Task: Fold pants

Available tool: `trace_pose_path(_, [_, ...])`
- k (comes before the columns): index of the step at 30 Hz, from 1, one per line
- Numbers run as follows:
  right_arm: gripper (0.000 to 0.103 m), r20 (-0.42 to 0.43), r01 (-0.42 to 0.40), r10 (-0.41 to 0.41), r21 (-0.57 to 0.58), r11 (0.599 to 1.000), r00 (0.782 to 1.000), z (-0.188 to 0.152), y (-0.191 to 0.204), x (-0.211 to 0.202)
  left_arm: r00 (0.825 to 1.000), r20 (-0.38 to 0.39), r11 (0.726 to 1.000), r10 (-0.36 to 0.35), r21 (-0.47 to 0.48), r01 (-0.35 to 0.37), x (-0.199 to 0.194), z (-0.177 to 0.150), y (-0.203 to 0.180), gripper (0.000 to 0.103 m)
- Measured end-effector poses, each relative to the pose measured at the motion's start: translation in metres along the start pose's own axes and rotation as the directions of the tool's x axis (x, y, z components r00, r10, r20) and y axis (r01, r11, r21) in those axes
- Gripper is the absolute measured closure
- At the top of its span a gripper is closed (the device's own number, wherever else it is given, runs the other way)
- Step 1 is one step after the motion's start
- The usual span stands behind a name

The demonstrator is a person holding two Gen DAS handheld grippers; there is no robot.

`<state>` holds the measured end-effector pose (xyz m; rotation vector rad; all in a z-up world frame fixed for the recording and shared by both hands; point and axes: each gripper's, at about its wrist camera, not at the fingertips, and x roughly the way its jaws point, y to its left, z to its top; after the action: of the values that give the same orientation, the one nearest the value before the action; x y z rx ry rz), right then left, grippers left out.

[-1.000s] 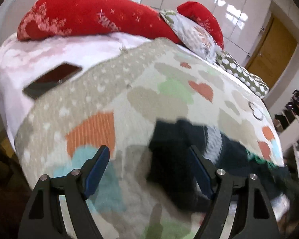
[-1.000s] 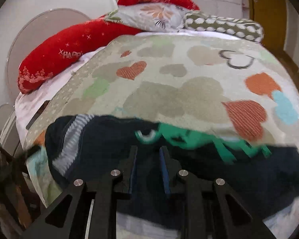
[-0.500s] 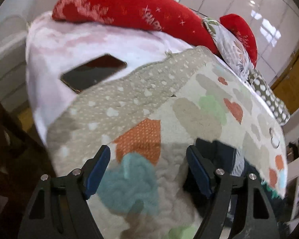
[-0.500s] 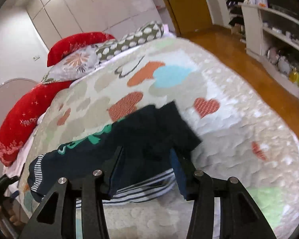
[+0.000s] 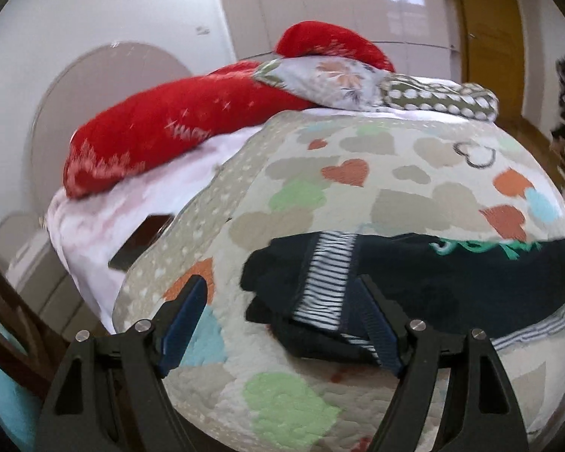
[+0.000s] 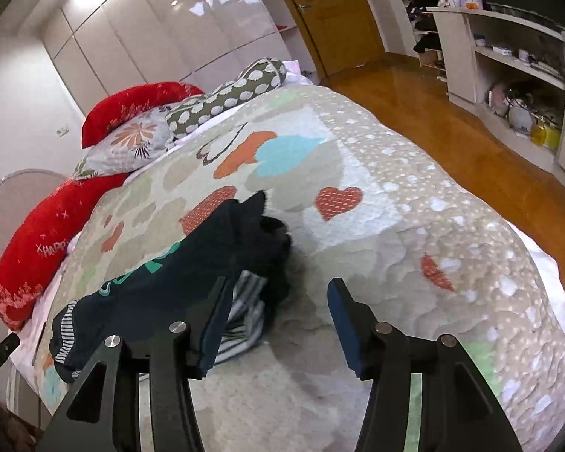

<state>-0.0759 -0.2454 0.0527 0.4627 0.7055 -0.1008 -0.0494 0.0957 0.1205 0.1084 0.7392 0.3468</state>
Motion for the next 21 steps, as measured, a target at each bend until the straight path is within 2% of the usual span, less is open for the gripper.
trace_pose_path(4, [0.045,-0.007,-0.043,0.044,0.049,0.998,0.999,-0.004,-0.018,0.001,1.000,-0.011,0.997,-0.007,0.073,0.008,-0.002,0.004,-0.028,0.024])
trace_pose_path(5, [0.045,-0.008,-0.050,0.051,0.058,0.997,0.999,-0.004,-0.021,0.002,0.999,-0.021,0.996,-0.026,0.083,0.028,-0.001,0.005,-0.033,0.024])
trace_pose_path(7, [0.045,-0.001,-0.077,0.078,0.076,0.994,0.997,-0.005,-0.029,0.003,0.992,-0.054,0.990,-0.112,0.085,0.116,0.003,0.018,-0.045,0.024])
trace_pose_path(9, [0.044,0.010,-0.095,0.094,0.075,0.993,0.995,-0.004,-0.032,0.003,0.969,-0.090,0.968,-0.230,0.080,0.237,0.009,0.037,-0.062,0.024])
trace_pose_path(11, [0.042,0.014,-0.113,0.112,0.070,0.991,0.994,-0.004,-0.033,0.003,0.932,-0.144,0.933,-0.333,0.090,0.348,0.017,0.057,-0.088,0.024])
trace_pose_path(13, [0.039,0.019,-0.130,0.129,0.060,0.990,0.991,-0.004,-0.032,0.003,0.905,-0.197,0.904,-0.376,0.137,0.405,0.028,0.069,-0.121,0.022])
trace_pose_path(15, [0.037,0.014,-0.150,0.150,0.039,0.988,0.989,-0.005,-0.029,0.004,0.890,-0.258,0.882,-0.375,0.195,0.428,0.043,0.071,-0.159,0.019])
trace_pose_path(17, [0.037,-0.002,-0.157,0.157,0.011,0.988,0.988,-0.006,-0.025,0.007,0.873,-0.304,0.869,-0.382,0.204,0.451,0.053,0.068,-0.186,0.019])
trace_pose_path(21, [0.037,-0.023,-0.173,0.173,-0.018,0.985,0.985,-0.008,-0.021,0.012,0.768,-0.382,0.777,-0.514,0.173,0.606,0.062,0.070,-0.238,0.019])
